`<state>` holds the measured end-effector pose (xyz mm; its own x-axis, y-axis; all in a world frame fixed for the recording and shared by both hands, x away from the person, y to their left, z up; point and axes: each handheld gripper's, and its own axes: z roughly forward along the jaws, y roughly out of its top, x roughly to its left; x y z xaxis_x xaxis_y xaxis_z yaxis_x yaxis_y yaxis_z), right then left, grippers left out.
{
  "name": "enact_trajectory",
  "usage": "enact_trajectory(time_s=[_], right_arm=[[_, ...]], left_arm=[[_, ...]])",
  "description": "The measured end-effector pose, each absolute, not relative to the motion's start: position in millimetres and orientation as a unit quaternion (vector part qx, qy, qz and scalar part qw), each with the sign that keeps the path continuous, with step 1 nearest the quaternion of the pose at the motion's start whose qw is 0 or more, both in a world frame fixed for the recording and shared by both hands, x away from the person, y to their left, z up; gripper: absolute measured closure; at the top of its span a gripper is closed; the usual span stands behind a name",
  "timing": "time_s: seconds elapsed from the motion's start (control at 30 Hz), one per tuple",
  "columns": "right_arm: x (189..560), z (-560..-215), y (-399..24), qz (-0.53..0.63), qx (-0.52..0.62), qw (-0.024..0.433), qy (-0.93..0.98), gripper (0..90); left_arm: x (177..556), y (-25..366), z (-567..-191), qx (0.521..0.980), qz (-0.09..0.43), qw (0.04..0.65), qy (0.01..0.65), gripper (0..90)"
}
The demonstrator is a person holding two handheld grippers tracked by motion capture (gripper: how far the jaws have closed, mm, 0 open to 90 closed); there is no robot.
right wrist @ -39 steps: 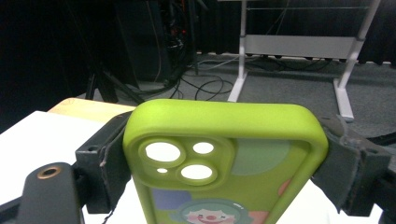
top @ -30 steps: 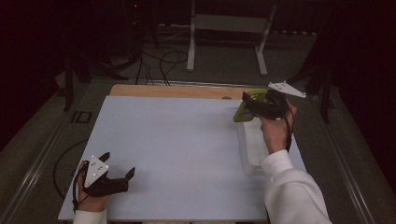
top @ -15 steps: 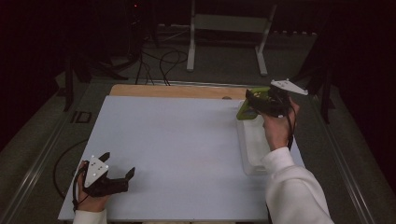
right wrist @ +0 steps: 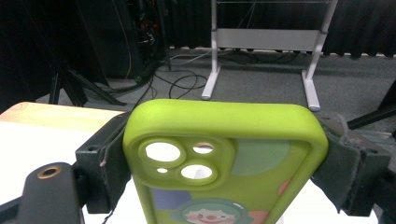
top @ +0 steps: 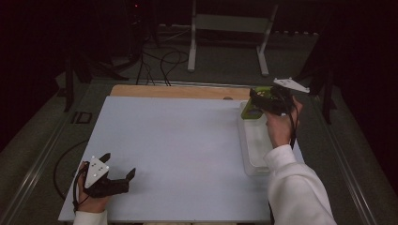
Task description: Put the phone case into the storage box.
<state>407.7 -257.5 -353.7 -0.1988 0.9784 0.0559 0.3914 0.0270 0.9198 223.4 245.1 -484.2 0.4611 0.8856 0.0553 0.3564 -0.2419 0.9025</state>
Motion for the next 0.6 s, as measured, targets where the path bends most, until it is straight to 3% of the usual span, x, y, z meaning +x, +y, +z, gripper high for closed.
enact_trajectory(time_s=[0.6], right_arm=[[418.4,-359.3,-262.6,0.418,0.552,0.343,0.634,15.6]], left_arm=[[223.4,244.9,-483.9,0.729,0.298,0.446,0.425,0.0]])
